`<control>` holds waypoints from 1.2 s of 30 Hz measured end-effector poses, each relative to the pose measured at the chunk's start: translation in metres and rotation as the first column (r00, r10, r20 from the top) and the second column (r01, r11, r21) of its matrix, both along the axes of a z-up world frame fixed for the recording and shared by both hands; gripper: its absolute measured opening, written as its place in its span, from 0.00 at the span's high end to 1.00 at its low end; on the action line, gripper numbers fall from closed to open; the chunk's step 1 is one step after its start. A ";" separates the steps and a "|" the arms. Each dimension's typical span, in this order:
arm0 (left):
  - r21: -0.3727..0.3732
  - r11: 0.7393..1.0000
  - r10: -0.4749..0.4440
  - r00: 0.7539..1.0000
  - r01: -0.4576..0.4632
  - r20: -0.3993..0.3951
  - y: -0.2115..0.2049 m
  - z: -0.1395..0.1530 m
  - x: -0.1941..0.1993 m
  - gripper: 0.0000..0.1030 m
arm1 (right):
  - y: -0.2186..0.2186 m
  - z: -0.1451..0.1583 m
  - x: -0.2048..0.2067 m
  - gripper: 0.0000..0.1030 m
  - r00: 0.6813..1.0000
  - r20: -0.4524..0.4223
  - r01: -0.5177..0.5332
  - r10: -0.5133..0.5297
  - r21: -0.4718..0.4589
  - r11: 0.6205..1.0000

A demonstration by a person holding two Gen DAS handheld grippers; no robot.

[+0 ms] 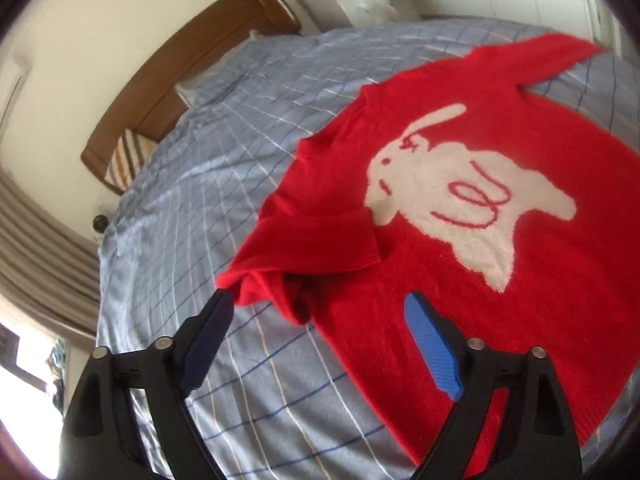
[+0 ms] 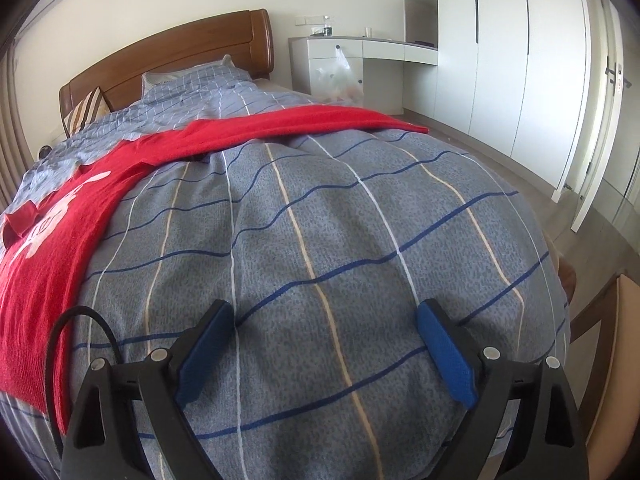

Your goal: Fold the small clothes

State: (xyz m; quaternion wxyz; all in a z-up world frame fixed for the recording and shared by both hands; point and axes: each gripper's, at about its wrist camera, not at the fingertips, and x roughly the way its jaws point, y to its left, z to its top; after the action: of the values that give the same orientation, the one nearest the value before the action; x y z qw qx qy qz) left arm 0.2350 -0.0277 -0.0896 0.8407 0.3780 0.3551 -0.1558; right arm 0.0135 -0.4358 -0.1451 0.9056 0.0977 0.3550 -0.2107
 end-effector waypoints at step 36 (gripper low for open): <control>-0.609 0.284 0.791 0.540 -0.741 -0.288 0.345 0.020 0.012 0.98 | 0.001 -0.001 -0.004 0.09 1.000 -0.005 0.018 -0.018 0.020 1.000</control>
State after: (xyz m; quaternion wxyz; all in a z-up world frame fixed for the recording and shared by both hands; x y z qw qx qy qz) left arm 0.2466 0.3171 -0.0698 0.8958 -0.1640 0.3797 0.1629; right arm 0.0096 -0.4346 -0.1457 0.9018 0.1092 0.3584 -0.2154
